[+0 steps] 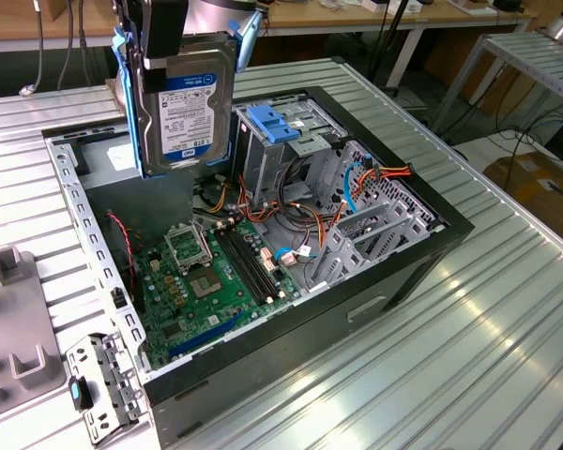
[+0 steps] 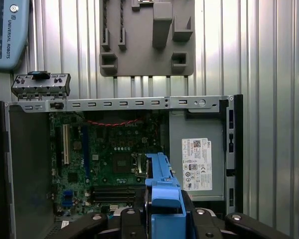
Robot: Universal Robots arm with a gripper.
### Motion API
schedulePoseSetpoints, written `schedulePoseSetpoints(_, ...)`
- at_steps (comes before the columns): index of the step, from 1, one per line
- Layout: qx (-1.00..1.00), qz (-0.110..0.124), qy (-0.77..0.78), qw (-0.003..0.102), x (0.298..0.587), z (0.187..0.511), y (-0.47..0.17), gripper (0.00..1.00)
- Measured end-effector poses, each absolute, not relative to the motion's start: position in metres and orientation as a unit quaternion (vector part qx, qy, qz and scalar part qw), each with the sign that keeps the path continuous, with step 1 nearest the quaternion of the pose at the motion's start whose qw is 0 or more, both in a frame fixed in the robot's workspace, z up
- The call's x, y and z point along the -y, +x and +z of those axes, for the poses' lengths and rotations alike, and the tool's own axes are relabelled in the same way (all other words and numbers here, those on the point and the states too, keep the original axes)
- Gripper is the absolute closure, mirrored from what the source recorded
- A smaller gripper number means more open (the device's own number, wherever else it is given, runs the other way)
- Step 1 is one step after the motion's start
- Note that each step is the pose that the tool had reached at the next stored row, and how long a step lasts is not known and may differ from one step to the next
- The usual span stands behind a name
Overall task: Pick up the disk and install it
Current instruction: 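Insert the disk into the insertion slot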
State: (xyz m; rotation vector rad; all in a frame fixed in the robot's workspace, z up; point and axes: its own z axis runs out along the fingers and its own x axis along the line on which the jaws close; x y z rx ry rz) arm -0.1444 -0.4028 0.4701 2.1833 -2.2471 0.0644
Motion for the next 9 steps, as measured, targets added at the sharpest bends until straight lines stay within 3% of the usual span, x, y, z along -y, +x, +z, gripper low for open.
schedulePoseSetpoints(9, 0.717, 0.021, 0.697, 0.004, 0.4104, 0.4701, -0.1421, 0.63)
